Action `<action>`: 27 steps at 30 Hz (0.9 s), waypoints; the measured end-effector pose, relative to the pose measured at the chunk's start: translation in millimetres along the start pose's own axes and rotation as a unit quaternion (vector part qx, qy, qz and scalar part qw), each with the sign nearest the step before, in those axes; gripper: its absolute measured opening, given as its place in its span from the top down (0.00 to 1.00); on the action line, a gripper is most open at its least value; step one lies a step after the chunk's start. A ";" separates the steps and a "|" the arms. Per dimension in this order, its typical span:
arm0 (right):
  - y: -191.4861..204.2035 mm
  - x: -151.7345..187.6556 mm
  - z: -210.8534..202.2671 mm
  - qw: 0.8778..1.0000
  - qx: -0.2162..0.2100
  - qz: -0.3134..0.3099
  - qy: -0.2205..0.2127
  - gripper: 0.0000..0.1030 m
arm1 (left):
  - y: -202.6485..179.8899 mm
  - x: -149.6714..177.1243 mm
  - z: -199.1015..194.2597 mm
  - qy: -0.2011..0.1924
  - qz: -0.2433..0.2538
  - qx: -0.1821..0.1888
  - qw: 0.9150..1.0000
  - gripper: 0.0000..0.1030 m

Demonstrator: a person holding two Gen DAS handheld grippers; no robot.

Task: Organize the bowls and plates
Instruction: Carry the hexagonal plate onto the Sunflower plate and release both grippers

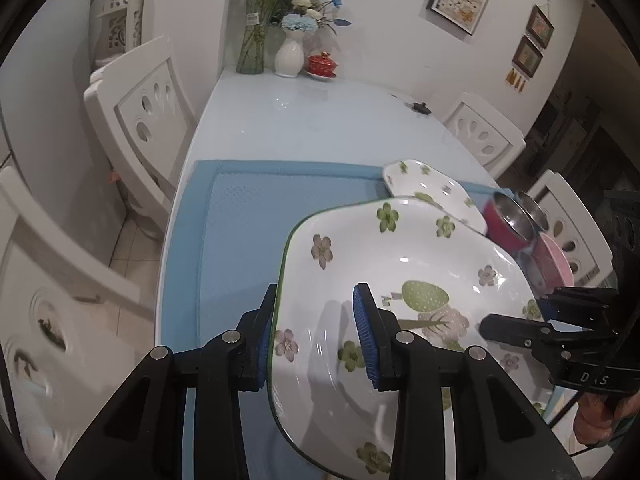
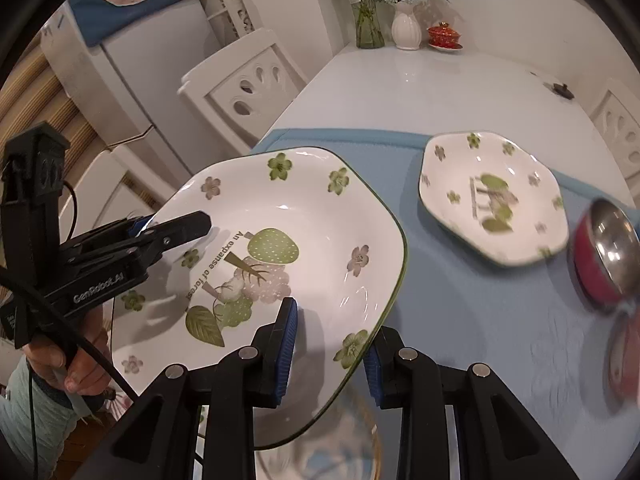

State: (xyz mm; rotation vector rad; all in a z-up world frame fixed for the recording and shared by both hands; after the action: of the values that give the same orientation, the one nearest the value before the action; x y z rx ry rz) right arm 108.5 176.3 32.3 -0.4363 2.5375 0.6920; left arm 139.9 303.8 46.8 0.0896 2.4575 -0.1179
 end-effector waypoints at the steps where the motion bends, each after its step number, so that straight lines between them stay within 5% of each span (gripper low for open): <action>1: 4.3 10.2 -7.7 1.000 0.000 0.003 -0.001 0.71 | -4.2 7.1 -7.3 0.001 0.004 -0.002 1.000 0.69; 17: 19.4 138.7 -59.4 0.999 0.002 0.017 0.050 0.71 | -52.4 121.5 -51.2 0.061 -0.008 -0.006 0.998 0.69; 27: 8.9 170.4 -50.6 0.996 0.005 0.038 0.076 0.71 | -56.5 153.4 -39.1 0.092 -0.012 -0.019 0.996 0.69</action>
State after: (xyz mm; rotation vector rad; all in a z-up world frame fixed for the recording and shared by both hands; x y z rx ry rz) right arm -56.0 126.4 -13.5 -0.4043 2.7121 0.6975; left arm -8.8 257.2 -16.2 0.0571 2.6434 -0.0753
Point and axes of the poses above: each gripper's, at about its wrist camera, not at the fingertips, and z roughly the way its jaws point, y to its left, x to its underside, the point moved 8 cm from there along z, roughly the way its jaws point, and after that the axes turned 12 degrees about -x, right-handed, at the moved point
